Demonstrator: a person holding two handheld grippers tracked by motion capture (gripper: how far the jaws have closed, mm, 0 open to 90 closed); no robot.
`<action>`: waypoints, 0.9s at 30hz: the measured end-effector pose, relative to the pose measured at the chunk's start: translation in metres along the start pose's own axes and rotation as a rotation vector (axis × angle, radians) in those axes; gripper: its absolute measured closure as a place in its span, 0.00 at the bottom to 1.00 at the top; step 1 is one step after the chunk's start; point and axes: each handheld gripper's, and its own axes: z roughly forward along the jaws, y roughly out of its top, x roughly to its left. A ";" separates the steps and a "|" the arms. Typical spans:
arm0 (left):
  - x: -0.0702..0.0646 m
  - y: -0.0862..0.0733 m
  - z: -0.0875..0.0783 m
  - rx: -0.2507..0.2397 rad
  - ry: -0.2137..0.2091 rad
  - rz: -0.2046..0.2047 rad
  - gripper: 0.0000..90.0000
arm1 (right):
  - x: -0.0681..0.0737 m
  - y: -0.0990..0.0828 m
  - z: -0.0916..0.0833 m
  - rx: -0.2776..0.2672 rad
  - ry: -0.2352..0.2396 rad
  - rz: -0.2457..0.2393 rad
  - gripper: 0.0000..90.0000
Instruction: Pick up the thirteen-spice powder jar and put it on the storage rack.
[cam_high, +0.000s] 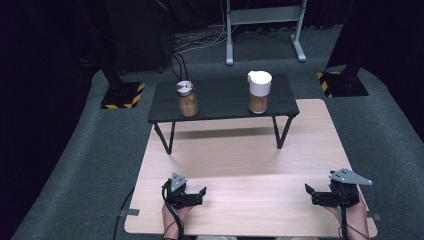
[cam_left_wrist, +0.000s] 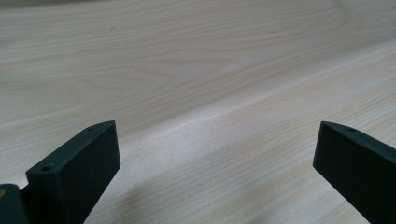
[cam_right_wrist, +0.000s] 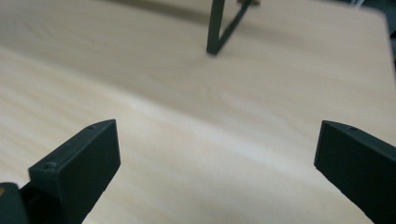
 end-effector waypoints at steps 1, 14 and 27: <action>0.000 0.000 0.000 0.004 0.000 0.004 0.01 | -0.001 -0.004 0.000 0.004 0.000 0.009 0.00; -0.001 0.004 0.002 0.025 -0.002 0.009 0.00 | -0.023 -0.062 0.006 -0.035 -0.004 0.178 0.00; -0.001 0.005 0.002 0.027 -0.001 0.015 0.01 | -0.024 -0.084 0.013 -0.065 -0.003 0.230 0.00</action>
